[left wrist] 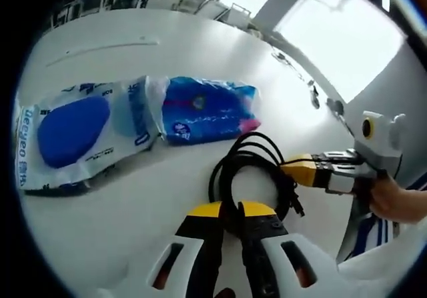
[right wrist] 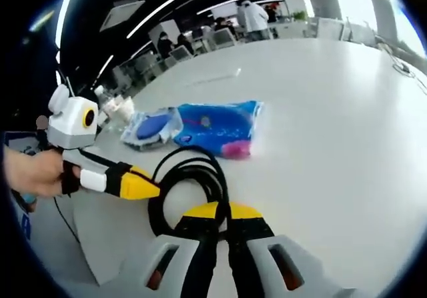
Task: Arrange the tabletop items into an orderly group along one side of the table until the central work area is clear of visible clutter.
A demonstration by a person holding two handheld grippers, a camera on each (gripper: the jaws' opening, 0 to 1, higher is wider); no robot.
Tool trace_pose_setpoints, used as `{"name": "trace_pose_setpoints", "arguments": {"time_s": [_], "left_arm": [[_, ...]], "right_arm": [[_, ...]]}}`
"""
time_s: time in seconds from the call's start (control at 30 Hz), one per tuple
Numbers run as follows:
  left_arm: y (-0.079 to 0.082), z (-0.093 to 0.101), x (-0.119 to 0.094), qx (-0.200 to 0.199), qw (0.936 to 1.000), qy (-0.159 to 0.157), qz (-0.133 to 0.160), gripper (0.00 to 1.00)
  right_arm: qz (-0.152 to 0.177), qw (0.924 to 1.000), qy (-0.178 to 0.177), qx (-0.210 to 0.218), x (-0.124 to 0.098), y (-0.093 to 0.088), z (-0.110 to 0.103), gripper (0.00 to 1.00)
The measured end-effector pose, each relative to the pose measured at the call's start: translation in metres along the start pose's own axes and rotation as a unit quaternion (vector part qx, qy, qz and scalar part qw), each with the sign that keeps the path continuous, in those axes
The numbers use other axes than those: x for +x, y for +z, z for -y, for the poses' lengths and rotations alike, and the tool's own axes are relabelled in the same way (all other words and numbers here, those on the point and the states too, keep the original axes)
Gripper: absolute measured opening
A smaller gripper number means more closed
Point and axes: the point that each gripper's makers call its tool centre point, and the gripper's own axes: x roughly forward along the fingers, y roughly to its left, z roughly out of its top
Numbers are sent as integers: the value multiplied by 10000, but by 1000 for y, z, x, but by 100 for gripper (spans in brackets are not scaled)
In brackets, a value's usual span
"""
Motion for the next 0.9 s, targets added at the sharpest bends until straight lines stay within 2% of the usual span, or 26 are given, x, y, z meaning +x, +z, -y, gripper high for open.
{"name": "trace_pose_setpoints", "arguments": {"time_s": [0.1, 0.2, 0.27, 0.37, 0.47, 0.57, 0.6, 0.63, 0.7, 0.83, 0.9], "left_arm": [[0, 1, -1, 188, 9998, -60, -21, 6], [3, 7, -2, 254, 9996, -105, 14, 14], [6, 6, -2, 477, 9988, -16, 100, 19], [8, 10, -5, 851, 9961, 49, 213, 32], [13, 12, -7, 994, 9945, 79, 329, 43], [21, 8, -11, 990, 9932, 258, 546, 63], [22, 7, -12, 977, 9932, 296, 567, 73], [23, 5, -13, 1033, 9923, 341, 585, 77], [25, 2, -18, 1228, 9893, 437, 662, 84], [22, -2, -29, 1328, 9874, 440, 745, 95], [20, -10, -35, 1353, 9863, 545, 769, 96]], "right_arm": [[25, 10000, 1, 37, 0, 0, 0, 1], [64, 9998, 16, -181, 0, 2, -2, 2], [158, 9995, 41, -258, -1, 5, -3, 6], [263, 9980, 15, -580, -5, 9, -3, 23], [411, 9973, 98, -606, -8, 11, -6, 30], [537, 9967, 169, -590, -9, 13, -10, 53], [580, 9956, 141, -716, -10, 14, -11, 57], [613, 9950, 114, -778, -11, 14, -11, 60], [670, 9942, 194, -815, -13, 14, -12, 63], [772, 9947, 265, -628, -18, 14, -7, 83], [819, 9944, 261, -620, -21, 15, -6, 87]]}}
